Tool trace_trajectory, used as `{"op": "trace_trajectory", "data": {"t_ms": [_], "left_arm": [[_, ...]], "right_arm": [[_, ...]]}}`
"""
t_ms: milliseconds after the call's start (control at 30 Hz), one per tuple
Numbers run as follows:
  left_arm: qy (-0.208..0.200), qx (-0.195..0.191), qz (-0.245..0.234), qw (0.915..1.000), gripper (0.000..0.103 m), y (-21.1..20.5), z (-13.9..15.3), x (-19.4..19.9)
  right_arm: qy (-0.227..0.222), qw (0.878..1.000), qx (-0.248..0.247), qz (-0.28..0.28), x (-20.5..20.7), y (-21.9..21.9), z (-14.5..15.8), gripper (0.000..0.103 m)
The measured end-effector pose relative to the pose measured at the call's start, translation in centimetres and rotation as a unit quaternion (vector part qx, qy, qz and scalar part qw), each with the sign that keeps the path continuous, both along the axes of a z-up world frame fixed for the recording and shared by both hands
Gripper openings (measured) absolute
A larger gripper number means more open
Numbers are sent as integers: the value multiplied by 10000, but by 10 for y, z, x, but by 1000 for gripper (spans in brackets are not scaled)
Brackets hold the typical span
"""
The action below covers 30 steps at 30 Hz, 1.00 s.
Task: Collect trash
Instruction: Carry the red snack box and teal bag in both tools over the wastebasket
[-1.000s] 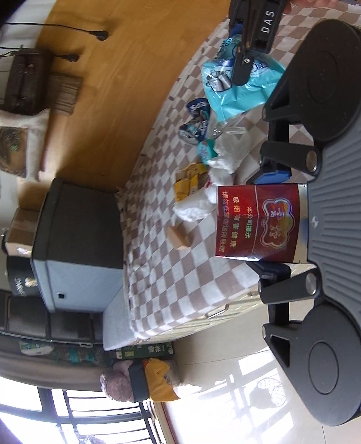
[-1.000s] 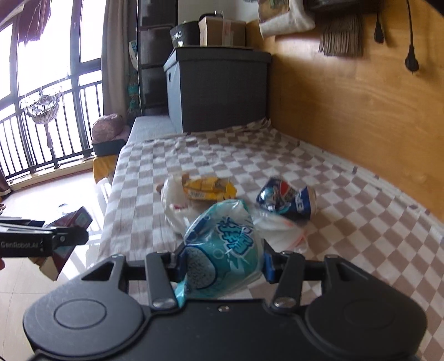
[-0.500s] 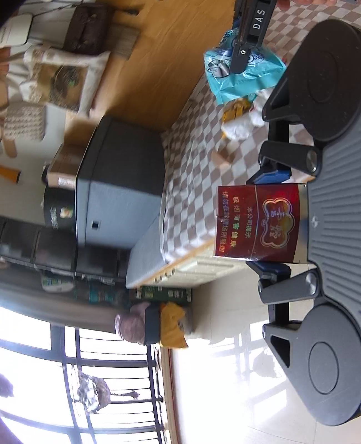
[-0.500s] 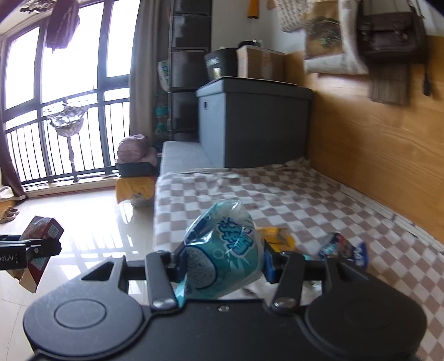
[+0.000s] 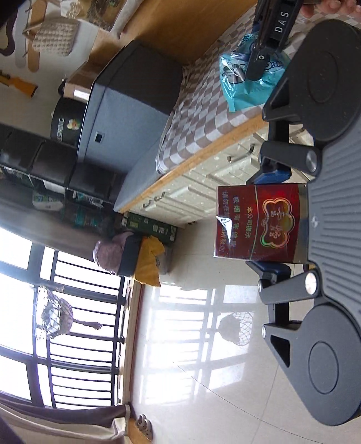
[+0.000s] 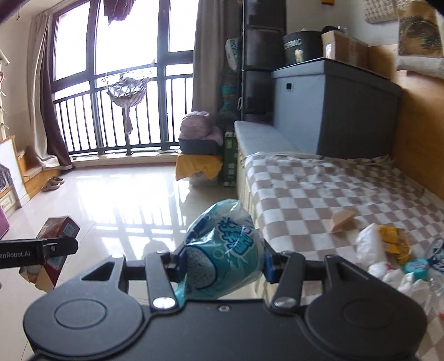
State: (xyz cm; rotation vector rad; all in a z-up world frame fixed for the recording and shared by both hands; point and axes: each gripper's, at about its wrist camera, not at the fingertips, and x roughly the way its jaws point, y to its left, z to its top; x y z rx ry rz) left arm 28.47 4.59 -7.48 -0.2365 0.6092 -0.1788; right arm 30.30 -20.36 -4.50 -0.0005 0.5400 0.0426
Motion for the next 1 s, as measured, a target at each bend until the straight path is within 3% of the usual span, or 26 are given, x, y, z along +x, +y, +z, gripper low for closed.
{"op": "trace_trajectory", "data": {"t_ms": [267,467,700,833,1000], "left_arm": [[704,-29,271,9971,53,23,-65,28],[1438,-68,291,9892,53,26,-128,49],[2494,-101,-51,9683,53,16,-203,71],[2829,230,-447,9578,53,6,-228,74],[3182,346,-701,9448,53,2,-252,77]], "right_arm": [[609,9972,29,438,38,52,-60,51],[1202,9913,93,527,68,67,-118,51],[2066,9761,273,614,97,70,-186,51],[2479,9648,358,803,116,72,-218,51],[2811,9537,222,1050,134,82,-250,51]]}}
